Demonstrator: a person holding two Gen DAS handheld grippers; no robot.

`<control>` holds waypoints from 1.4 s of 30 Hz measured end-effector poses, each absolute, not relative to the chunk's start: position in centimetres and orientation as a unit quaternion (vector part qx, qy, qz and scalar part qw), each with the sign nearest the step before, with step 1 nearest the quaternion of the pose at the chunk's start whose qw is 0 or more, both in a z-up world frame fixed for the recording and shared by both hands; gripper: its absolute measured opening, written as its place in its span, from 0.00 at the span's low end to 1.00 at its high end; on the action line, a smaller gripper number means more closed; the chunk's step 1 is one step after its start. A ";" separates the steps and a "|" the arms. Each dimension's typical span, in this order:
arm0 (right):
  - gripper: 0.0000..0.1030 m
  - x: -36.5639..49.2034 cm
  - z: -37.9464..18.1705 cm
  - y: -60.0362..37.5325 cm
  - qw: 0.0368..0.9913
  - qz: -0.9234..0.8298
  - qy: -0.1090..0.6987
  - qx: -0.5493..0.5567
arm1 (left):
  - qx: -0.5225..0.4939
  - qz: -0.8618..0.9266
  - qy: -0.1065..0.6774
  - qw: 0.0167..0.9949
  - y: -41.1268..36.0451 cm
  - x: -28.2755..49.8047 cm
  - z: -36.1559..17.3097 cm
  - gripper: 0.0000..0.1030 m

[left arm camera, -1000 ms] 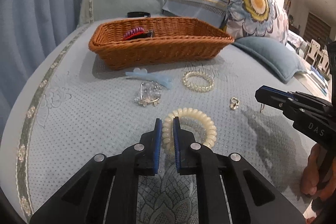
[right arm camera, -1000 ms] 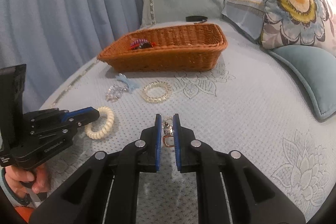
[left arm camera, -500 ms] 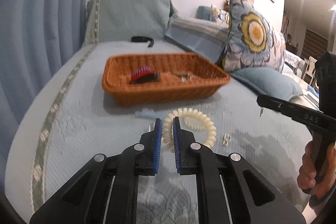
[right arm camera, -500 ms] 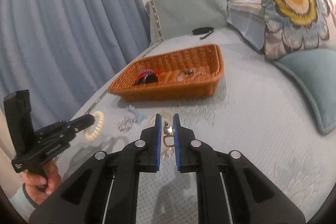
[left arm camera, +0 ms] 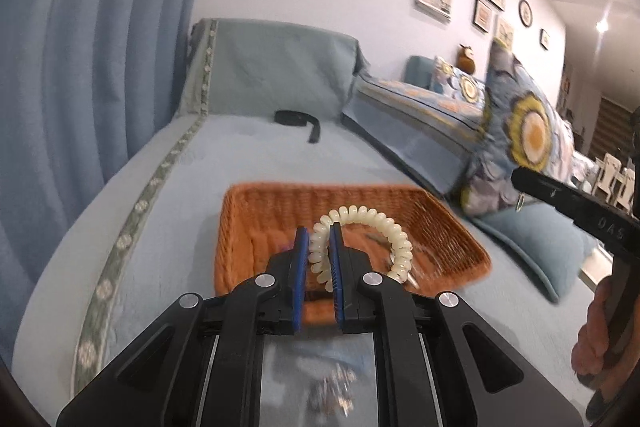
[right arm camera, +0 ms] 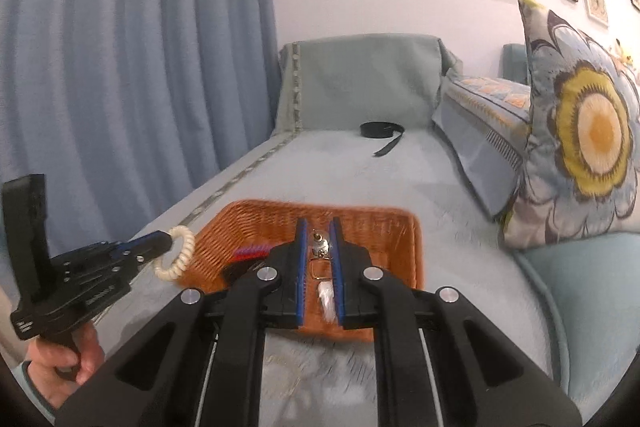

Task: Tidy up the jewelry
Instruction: 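Lower the cream hair tie and gold earrings into the basket and open both tools, then withdraw both open tools from the basket toward the remaining jewelry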

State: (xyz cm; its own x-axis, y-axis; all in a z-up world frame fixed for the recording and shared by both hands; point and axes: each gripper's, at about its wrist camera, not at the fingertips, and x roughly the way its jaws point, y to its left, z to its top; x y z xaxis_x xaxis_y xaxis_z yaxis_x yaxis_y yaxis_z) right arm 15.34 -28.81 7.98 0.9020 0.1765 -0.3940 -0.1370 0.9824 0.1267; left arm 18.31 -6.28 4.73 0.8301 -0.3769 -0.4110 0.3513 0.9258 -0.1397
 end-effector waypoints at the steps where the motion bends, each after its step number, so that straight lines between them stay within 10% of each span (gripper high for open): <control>1: 0.09 16.6 7.6 -28.9 0.972 0.078 0.215 0.047 | -0.028 -0.185 0.218 0.958 -6.5 19.0 4.8 0.09; 24: 0.09 25.3 -0.8 -29.3 0.926 0.073 0.357 0.095 | -0.012 -0.163 0.261 0.951 -7.5 24.0 0.7 0.10; 28: 0.10 25.1 -1.0 -29.9 0.921 0.083 0.362 0.122 | -0.042 -0.173 0.246 0.953 -6.5 23.4 1.2 0.44; 42: 0.29 18.2 0.9 -29.9 0.944 0.059 0.307 0.108 | -0.067 -0.178 0.188 0.964 -3.6 17.3 4.5 0.44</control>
State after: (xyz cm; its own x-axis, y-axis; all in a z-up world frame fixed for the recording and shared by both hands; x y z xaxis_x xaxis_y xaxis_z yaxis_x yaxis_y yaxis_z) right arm 18.21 -29.86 0.95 0.8049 0.1782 -0.5660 -0.0453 0.9695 0.2409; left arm 17.34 -3.59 4.55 0.8661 -0.3675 -0.3390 0.3171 0.9280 -0.1957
